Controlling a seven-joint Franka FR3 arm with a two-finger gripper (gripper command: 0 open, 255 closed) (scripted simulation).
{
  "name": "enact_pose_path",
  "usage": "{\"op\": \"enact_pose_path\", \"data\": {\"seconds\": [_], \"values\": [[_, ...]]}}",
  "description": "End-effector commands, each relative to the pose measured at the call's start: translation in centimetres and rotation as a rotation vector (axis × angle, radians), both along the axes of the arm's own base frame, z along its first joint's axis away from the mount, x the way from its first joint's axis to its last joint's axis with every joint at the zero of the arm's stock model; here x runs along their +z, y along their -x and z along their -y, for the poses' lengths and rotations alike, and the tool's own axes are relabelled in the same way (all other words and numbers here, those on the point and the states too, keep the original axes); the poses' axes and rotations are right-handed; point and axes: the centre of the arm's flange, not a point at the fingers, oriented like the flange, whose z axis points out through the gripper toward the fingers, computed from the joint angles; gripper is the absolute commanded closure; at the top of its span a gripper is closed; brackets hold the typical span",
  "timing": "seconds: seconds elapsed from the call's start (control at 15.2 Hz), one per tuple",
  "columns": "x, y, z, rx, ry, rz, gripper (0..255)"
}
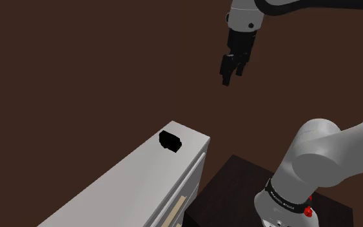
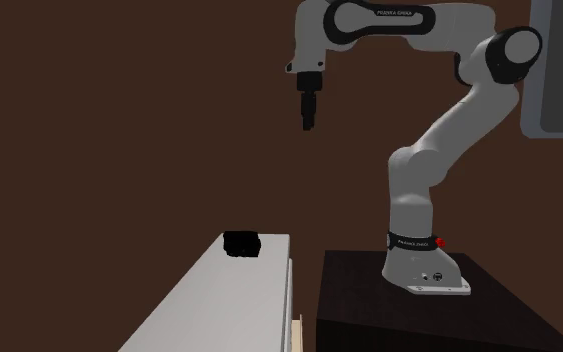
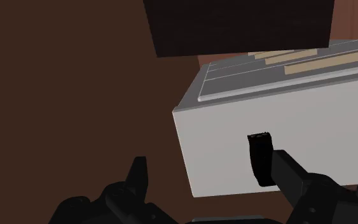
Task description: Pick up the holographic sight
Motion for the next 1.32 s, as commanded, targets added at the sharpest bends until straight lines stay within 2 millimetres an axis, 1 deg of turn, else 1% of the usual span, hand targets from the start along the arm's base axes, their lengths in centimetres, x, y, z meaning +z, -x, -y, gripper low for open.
{"op": "enact_pose_path", "data": {"seconds": [0.0,1.25], "values": [[0.0,0.0,0.0,0.0,0.0,0.0,0],[-20.3,-12.7,-6.9,0.014,-0.022,-0.002,0]]}}
